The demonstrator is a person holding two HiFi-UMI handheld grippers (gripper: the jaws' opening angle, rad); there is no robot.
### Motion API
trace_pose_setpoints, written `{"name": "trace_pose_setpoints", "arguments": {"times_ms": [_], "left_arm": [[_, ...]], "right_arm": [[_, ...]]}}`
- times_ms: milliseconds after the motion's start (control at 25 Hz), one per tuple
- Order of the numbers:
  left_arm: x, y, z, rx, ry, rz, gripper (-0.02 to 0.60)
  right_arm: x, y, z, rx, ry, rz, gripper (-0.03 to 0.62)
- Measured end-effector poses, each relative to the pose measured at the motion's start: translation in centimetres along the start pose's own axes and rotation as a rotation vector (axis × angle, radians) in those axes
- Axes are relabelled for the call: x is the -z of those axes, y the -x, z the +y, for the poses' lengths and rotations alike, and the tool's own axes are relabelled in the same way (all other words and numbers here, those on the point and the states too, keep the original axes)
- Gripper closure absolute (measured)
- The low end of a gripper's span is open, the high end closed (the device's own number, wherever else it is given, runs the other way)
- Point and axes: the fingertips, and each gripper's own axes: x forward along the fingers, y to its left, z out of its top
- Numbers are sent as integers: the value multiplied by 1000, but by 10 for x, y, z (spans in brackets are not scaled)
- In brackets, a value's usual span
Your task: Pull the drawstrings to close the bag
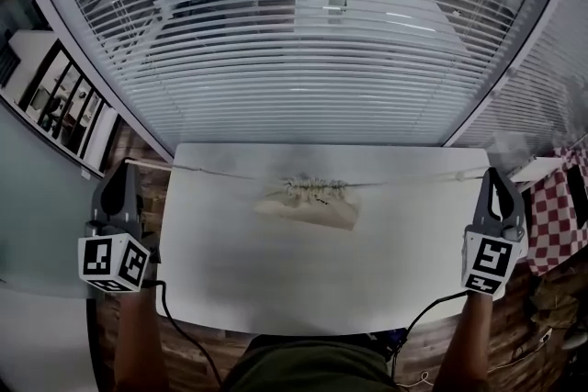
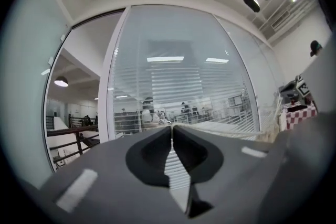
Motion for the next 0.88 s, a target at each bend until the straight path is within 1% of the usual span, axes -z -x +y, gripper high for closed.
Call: {"name": "trace_pose_setpoints", "arguments": {"times_ms": [160,320,600,760,880], "left_arm": [[-9,-7,-13,24,-14,-30,571],[-12,-10,-12,30,14,-37,571],[-10,-12,-20,45,4,-32,571],[-12,-13,-25,50,-7,-30,571],[-11,-15,-28,56,-13,-27,571]], "right_arm": [[-7,0,4,-11,-34,-30,579],[-15,3,4,-13,-51,-53,579],[-18,2,10,-32,-50,-55,579],[-14,2,11,-46,-52,-28,579],[-14,1,12,-50,-57,-27,579]]}}
